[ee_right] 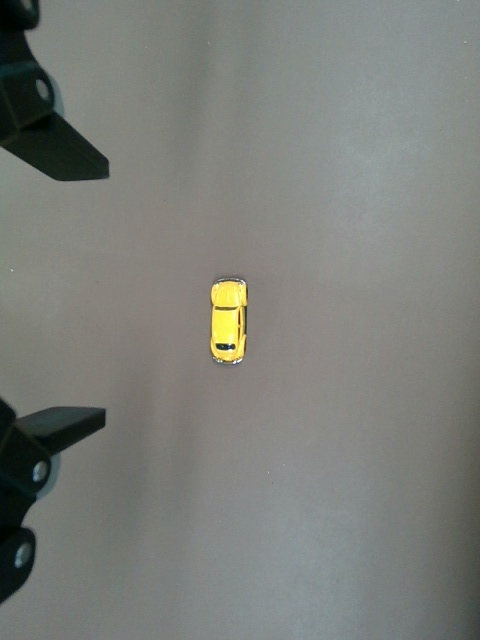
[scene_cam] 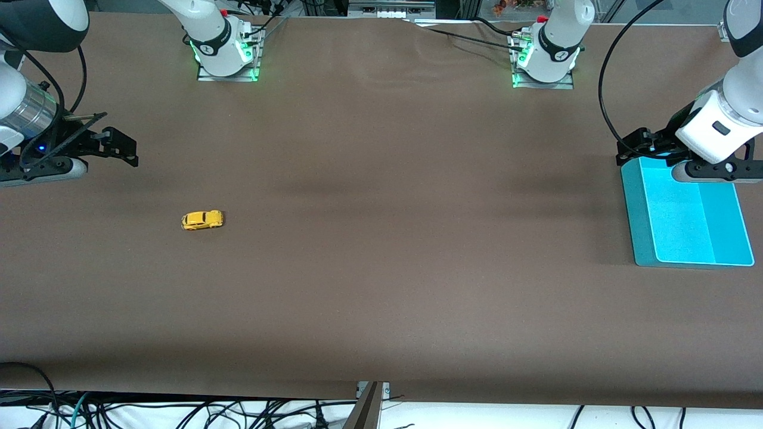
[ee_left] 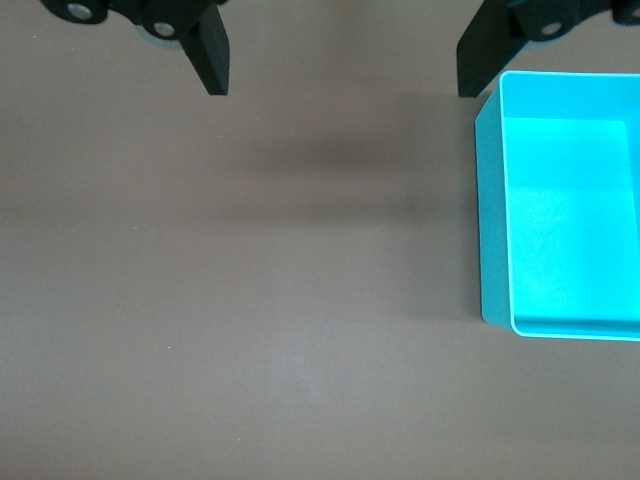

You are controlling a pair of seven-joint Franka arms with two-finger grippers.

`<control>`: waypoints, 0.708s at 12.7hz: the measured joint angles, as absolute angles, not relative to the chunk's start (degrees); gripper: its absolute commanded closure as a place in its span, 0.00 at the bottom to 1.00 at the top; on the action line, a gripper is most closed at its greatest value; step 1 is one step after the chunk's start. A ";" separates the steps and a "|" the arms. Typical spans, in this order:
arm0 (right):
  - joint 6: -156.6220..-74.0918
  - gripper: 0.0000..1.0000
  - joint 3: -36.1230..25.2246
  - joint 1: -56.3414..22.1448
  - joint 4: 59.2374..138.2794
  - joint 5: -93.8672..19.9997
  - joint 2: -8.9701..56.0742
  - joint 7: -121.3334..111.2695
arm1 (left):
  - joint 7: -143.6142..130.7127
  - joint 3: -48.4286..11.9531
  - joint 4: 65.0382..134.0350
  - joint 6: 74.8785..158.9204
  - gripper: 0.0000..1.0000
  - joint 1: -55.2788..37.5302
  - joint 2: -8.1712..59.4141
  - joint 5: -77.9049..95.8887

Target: Wind and store yellow beetle car

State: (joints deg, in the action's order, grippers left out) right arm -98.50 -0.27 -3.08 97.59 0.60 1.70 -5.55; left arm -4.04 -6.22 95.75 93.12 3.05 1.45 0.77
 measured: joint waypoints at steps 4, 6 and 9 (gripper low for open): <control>-98.29 0.00 -0.27 -3.11 97.58 0.60 1.70 -5.55 | -4.04 -6.22 95.75 93.12 0.00 3.03 1.45 0.77; -98.29 0.00 -0.27 -3.11 97.58 0.57 1.71 -6.17 | -4.04 -6.22 95.75 93.12 0.00 3.02 1.45 0.77; -98.09 0.00 -0.27 -3.11 97.58 0.56 1.71 -6.66 | -4.04 -6.25 95.69 93.12 0.00 2.94 1.45 0.77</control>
